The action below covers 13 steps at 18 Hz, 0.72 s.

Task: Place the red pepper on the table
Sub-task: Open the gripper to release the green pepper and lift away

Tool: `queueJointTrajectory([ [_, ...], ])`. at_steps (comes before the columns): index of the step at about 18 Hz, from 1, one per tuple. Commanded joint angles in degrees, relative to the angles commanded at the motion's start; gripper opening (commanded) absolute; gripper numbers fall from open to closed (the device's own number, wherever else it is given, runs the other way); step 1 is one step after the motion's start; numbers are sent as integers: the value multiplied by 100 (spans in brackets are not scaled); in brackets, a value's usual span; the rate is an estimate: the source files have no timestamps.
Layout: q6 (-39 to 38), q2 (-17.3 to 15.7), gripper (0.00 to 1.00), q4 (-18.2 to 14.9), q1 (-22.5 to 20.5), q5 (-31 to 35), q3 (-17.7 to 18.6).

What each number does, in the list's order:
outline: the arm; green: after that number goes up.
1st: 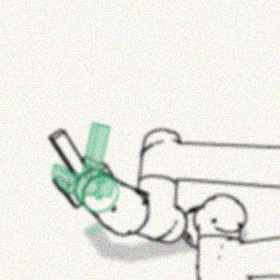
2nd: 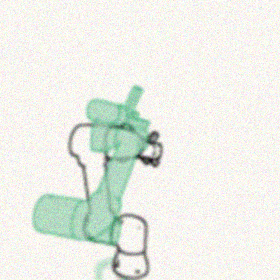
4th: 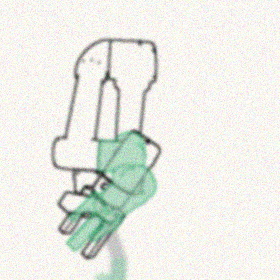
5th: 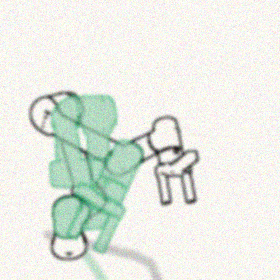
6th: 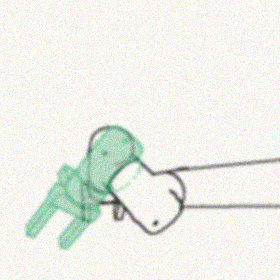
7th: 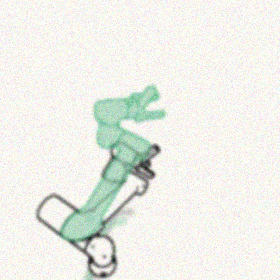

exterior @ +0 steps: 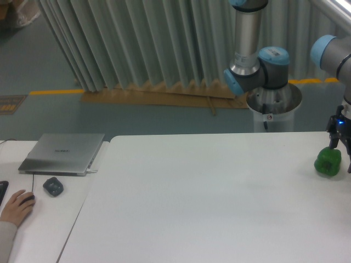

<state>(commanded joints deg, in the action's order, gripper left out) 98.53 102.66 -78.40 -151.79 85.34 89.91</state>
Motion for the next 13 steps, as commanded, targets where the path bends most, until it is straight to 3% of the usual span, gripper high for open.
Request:
queueJointTrajectory([
  [13, -18, 18, 100, 35, -43, 53, -17],
])
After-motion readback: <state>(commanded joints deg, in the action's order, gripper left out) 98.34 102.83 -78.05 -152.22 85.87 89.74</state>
